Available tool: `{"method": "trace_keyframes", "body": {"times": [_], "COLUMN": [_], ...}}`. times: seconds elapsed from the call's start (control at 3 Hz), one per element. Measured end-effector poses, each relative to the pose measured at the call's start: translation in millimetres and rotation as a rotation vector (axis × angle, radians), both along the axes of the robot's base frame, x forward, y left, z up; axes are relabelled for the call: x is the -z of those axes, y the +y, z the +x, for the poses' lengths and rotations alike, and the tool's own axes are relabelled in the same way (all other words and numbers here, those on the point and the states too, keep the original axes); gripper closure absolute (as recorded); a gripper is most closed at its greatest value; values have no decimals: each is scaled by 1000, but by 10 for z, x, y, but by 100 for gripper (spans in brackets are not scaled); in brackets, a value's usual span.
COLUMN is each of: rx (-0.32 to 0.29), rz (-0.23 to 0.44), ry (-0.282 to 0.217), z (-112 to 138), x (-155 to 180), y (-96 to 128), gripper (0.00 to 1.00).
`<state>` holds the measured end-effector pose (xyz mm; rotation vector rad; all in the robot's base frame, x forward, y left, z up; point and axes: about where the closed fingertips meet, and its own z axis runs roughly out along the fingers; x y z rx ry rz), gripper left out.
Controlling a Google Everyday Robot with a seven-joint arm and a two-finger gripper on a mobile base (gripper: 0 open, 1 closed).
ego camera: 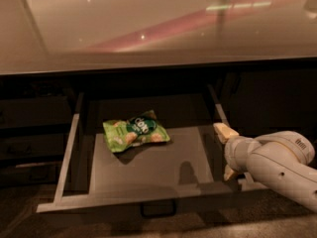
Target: Open top drawer
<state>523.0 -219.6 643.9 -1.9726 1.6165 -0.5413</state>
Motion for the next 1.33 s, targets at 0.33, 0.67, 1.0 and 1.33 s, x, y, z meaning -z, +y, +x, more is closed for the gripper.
{"method": "trace_keyframes", "body": {"times": [0.33, 0.67, 1.0, 1.33], "rx": [16, 31, 39, 35], "rz": [-26, -63, -73, -69], "ry": [23, 54, 58, 63], "z": [-177, -406, -441, -421], "x": [154, 268, 220, 219], "y": [-69, -152, -156, -143], "gripper": [0, 0, 0, 0]}}
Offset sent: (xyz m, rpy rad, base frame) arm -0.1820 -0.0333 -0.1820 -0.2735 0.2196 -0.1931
